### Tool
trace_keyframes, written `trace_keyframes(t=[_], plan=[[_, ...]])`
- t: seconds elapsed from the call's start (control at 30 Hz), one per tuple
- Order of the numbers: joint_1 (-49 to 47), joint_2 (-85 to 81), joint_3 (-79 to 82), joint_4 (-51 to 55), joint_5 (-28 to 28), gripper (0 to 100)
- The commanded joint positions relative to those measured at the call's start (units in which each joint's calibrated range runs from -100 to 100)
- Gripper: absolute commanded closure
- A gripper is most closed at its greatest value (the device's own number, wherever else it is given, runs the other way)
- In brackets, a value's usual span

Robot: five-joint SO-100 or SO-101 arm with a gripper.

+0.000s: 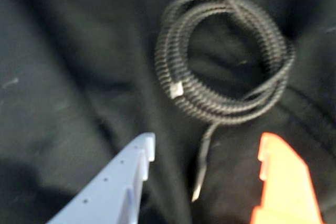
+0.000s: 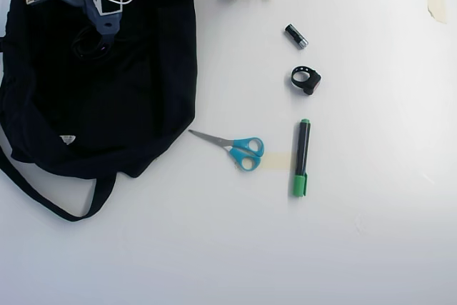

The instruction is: Put the cable into the black bag

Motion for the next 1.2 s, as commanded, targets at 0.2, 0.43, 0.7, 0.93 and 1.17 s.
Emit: trace_keyframes(t=[0.2,0.43,0.7,0.93,1.17], plan=[[-11.82,-21.54,-1.74,22.79,-1.38,95],[-31.49,-28.68,-1.65,31.84,-2.74,98],[-42.03,-37.81,8.86,29.94,-2.69,98],[-48.09,-48.51,25.48,22.62,-2.69,98],[-52.06,-58.55,42.82,11.85,-2.64,98]])
